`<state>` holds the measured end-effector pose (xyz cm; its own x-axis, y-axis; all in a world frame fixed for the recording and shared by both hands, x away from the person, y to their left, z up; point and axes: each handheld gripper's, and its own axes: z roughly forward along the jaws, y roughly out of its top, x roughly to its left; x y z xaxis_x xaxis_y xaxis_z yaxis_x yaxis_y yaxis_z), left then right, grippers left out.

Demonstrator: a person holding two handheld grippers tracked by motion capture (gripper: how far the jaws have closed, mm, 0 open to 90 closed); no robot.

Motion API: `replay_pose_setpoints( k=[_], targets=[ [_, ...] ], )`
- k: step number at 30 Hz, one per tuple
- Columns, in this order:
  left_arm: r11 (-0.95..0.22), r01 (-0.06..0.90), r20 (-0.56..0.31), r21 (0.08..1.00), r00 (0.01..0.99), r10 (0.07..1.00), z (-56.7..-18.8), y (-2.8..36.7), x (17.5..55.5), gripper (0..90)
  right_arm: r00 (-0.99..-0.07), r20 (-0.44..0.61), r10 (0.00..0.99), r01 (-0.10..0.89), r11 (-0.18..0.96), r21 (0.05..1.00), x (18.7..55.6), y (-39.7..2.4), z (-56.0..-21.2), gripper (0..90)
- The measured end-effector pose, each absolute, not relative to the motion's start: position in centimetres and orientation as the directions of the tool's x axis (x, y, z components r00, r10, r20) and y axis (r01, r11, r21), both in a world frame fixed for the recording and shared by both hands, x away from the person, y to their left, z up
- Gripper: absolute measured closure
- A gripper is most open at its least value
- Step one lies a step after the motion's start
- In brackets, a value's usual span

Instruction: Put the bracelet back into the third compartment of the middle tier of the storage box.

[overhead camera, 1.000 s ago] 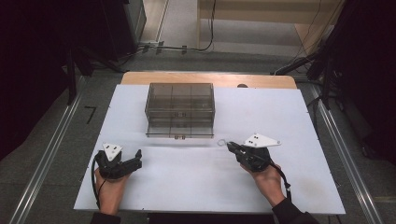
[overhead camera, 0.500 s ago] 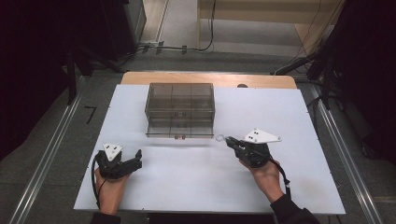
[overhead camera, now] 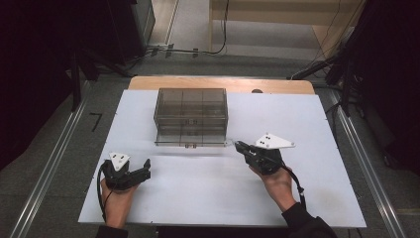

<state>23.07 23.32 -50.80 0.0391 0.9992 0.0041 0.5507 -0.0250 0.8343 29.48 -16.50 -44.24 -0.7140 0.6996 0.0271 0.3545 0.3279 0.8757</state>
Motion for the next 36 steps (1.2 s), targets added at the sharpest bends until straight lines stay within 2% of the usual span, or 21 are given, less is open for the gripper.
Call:
replay_pose_setpoints(
  k=[36],
  targets=[
    [-0.025, 0.553, -0.002, 0.833, 0.047, 0.999, -50.9, 23.4, 23.2, 8.4, -0.725, 0.051, 0.687, 0.376, 0.333, 0.865, 32.7, -12.2, -45.2, 82.3]
  ],
)
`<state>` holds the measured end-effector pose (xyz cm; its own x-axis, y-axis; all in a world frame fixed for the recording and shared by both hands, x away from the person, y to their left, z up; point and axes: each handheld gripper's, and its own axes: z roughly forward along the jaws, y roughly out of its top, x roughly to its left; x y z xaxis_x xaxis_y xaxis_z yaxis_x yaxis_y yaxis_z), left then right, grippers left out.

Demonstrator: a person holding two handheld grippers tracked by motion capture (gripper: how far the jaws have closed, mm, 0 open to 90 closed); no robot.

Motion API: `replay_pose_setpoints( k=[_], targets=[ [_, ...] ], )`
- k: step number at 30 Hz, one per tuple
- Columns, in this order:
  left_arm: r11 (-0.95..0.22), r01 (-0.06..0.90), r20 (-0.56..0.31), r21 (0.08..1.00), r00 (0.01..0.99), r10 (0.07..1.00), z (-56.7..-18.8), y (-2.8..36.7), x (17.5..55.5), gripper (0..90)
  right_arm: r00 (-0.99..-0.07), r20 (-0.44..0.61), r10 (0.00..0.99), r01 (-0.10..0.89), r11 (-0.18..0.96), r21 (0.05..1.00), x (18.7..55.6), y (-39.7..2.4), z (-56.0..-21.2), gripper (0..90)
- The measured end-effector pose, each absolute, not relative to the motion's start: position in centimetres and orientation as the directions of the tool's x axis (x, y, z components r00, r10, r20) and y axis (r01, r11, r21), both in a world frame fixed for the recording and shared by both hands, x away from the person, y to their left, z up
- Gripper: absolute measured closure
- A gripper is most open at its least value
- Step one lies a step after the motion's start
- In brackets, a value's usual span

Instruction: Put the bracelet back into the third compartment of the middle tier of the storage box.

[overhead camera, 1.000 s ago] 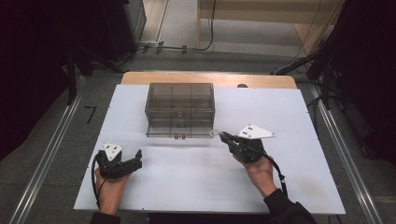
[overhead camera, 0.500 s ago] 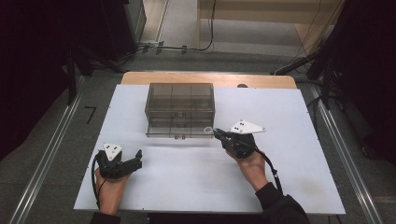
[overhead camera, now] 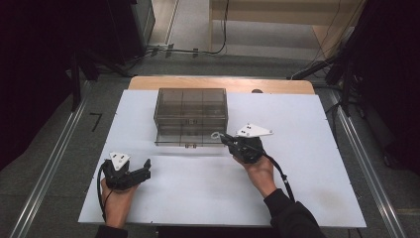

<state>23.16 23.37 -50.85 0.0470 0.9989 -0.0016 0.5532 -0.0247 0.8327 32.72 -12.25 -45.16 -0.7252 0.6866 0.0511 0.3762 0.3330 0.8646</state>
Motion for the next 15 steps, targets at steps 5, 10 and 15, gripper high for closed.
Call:
replay_pose_setpoints(
  k=[5, 10, 15],
  targets=[
    [-0.024, 0.552, -0.002, 0.833, 0.047, 0.999, -50.85, 23.40, 23.15, 8.4, -0.724, 0.055, 0.688, 0.381, 0.333, 0.862, 33.09, -11.76, -45.32, 82.3],
    [-0.014, 0.544, -0.008, 0.839, 0.037, 0.999, -50.71, 23.47, 23.13, 8.5, -0.722, 0.053, 0.689, 0.384, 0.336, 0.860, 33.44, -11.48, -45.35, 82.3],
    [-0.010, 0.540, -0.009, 0.842, 0.034, 0.999, -50.67, 23.48, 23.11, 9.1, -0.722, 0.049, 0.690, 0.380, 0.337, 0.861, 33.59, -11.21, -45.18, 82.3]
  ],
)
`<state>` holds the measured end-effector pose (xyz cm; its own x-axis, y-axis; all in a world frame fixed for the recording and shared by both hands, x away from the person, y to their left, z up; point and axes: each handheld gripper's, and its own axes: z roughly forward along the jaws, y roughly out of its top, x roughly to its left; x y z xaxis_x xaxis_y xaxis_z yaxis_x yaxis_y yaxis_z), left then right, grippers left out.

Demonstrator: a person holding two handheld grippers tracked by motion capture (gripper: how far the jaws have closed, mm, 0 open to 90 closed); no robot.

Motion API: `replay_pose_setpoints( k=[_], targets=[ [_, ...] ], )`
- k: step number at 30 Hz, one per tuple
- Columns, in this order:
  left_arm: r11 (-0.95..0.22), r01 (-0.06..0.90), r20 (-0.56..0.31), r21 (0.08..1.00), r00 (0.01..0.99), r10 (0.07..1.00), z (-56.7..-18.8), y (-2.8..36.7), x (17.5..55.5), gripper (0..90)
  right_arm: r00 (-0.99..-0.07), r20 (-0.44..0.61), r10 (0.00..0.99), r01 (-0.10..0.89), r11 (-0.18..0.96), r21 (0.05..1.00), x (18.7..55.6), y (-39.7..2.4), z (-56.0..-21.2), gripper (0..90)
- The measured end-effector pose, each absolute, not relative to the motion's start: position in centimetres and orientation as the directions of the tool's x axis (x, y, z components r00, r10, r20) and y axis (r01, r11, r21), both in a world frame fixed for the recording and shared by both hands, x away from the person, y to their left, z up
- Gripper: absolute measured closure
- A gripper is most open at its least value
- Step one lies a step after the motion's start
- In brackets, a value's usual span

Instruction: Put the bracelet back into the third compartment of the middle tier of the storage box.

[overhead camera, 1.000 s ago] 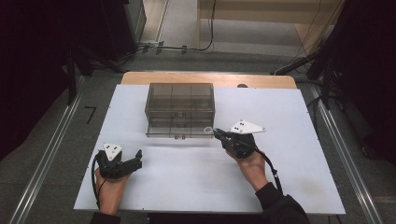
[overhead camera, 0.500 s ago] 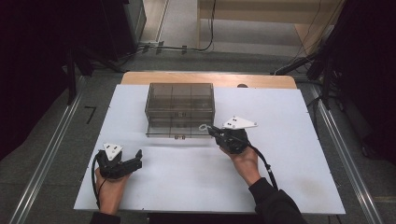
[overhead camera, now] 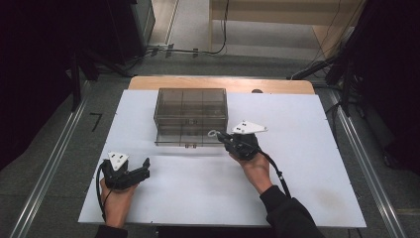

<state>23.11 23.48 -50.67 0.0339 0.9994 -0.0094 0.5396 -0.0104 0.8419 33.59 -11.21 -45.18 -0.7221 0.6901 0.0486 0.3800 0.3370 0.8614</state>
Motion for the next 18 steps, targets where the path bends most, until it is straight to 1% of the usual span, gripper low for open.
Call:
replay_pose_setpoints(
  k=[18],
  targets=[
    [-0.007, 0.535, -0.010, 0.845, 0.030, 1.000, -50.53, 23.59, 23.04, 9.1, -0.717, 0.040, 0.696, 0.391, 0.354, 0.850, 34.61, -10.36, -45.50, 82.2]
  ],
)
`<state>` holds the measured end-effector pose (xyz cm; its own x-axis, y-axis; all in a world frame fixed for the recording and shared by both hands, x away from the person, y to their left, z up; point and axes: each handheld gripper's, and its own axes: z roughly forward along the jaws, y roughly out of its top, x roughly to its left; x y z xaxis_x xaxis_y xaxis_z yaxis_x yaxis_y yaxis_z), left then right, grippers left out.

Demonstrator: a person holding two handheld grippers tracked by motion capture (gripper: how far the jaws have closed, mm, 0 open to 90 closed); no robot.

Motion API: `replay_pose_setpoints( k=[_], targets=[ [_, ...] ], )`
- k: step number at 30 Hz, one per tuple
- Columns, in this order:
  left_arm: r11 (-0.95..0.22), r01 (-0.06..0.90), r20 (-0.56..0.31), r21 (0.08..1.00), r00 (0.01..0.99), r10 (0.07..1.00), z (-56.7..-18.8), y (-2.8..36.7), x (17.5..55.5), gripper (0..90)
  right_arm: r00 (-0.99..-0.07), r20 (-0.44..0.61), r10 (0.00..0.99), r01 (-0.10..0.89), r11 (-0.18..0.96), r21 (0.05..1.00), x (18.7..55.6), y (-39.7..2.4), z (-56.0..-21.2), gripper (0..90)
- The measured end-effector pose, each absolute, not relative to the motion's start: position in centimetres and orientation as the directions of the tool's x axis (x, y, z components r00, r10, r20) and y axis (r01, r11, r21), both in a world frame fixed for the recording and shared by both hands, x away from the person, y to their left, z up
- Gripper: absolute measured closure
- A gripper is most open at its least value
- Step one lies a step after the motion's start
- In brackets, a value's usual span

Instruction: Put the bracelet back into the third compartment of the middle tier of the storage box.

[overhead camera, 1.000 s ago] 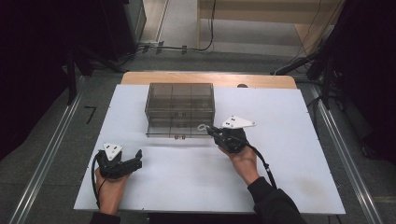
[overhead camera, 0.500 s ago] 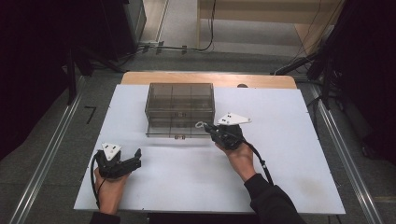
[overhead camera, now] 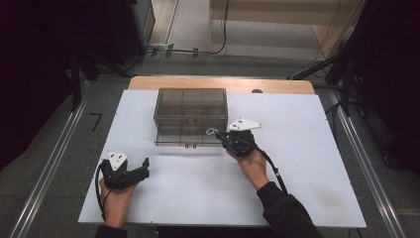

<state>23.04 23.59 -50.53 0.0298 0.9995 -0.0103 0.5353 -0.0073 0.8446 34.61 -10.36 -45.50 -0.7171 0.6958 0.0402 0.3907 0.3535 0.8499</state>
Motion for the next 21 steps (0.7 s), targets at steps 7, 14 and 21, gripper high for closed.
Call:
replay_pose_setpoints(
  k=[7, 14, 21],
  targets=[
    [-0.006, 0.534, -0.012, 0.845, 0.031, 0.999, -50.5, 23.6, 23.0, 9.1, -0.712, 0.037, 0.701, 0.404, 0.366, 0.838, 35.1, -10.1, -46.0, 82.1],
    [-0.006, 0.534, -0.012, 0.845, 0.030, 0.999, -50.5, 23.6, 23.0, 9.1, -0.706, 0.032, 0.707, 0.418, 0.379, 0.826, 35.4, -10.1, -46.3, 82.0],
    [-0.007, 0.535, -0.011, 0.845, 0.031, 0.999, -50.5, 23.6, 23.0, 9.1, -0.705, 0.024, 0.708, 0.423, 0.393, 0.817, 35.5, -9.9, -46.5, 78.0]
  ],
)
